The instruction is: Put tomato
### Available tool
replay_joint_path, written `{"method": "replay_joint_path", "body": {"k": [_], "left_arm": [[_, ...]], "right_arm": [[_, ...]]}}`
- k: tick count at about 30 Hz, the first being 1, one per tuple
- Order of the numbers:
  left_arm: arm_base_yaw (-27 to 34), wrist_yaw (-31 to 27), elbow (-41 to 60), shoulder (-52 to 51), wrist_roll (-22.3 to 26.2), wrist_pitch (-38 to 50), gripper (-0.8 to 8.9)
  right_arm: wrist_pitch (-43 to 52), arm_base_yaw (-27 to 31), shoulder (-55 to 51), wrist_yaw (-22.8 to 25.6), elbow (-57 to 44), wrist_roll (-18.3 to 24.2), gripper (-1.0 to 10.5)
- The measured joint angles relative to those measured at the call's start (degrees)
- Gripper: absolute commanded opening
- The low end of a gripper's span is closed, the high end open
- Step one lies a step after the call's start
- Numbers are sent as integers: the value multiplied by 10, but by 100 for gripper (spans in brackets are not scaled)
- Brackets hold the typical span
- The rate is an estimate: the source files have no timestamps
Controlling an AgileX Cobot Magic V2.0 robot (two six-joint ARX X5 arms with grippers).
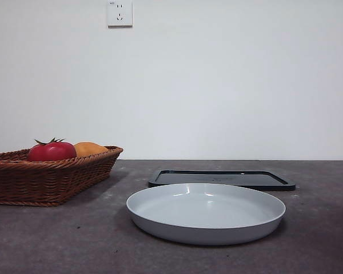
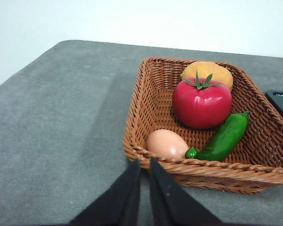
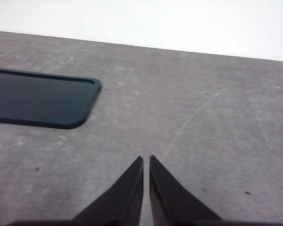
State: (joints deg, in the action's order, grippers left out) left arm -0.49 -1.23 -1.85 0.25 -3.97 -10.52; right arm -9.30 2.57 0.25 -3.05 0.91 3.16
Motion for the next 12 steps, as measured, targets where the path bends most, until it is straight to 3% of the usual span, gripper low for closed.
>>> {"method": "replay_joint_path", "body": {"k": [5,8,12], "left_arm": [[0,0,0,0,0,0,17],[0,0,-1,0,-9,0,17],[0,0,-26,0,-57,2,17]], "right_arm": [[15,0,0,-15,0,-22,15],[37,0,0,-17,0,-62,14],[41,0,0,-18,17,-129,14]]}}
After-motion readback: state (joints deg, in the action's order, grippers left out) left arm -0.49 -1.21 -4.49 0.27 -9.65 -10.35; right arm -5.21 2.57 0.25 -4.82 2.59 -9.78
